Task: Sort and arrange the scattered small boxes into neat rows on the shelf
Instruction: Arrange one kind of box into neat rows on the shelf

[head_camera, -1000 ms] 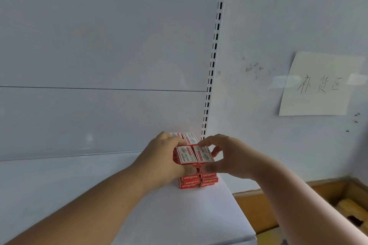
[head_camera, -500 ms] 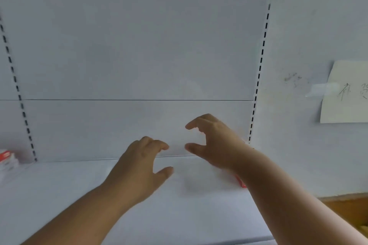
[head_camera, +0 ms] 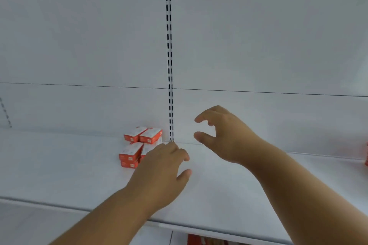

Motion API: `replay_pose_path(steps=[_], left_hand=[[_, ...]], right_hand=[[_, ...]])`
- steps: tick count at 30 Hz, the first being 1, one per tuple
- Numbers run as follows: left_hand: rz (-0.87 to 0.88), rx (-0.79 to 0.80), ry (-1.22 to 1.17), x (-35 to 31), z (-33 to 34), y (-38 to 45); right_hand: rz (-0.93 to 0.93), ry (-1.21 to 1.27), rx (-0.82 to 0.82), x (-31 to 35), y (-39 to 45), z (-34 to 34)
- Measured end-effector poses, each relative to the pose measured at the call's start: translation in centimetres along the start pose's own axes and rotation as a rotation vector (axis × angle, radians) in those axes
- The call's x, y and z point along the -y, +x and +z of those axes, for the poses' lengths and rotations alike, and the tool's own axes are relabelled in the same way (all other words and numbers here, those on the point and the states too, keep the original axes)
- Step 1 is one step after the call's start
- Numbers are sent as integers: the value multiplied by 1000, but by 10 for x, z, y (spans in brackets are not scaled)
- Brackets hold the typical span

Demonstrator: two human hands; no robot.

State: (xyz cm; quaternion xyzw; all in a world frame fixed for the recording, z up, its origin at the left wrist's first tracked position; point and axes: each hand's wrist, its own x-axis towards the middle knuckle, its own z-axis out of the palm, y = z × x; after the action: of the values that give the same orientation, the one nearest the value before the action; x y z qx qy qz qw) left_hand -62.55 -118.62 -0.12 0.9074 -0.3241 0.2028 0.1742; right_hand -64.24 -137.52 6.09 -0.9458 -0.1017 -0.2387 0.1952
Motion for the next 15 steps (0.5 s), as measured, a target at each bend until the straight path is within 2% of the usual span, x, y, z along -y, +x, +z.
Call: replay_pose_path(steps=[7, 10, 15], left_hand=[[-139, -126, -14, 78, 3, -6], [-211, -231, -58, 100, 2, 0], [-461, -260, -24, 129, 0, 25]], right_hand=[[25, 5, 133, 44, 58, 67], [83, -25, 201, 48, 79, 93], [192, -88, 332, 49, 98, 119]])
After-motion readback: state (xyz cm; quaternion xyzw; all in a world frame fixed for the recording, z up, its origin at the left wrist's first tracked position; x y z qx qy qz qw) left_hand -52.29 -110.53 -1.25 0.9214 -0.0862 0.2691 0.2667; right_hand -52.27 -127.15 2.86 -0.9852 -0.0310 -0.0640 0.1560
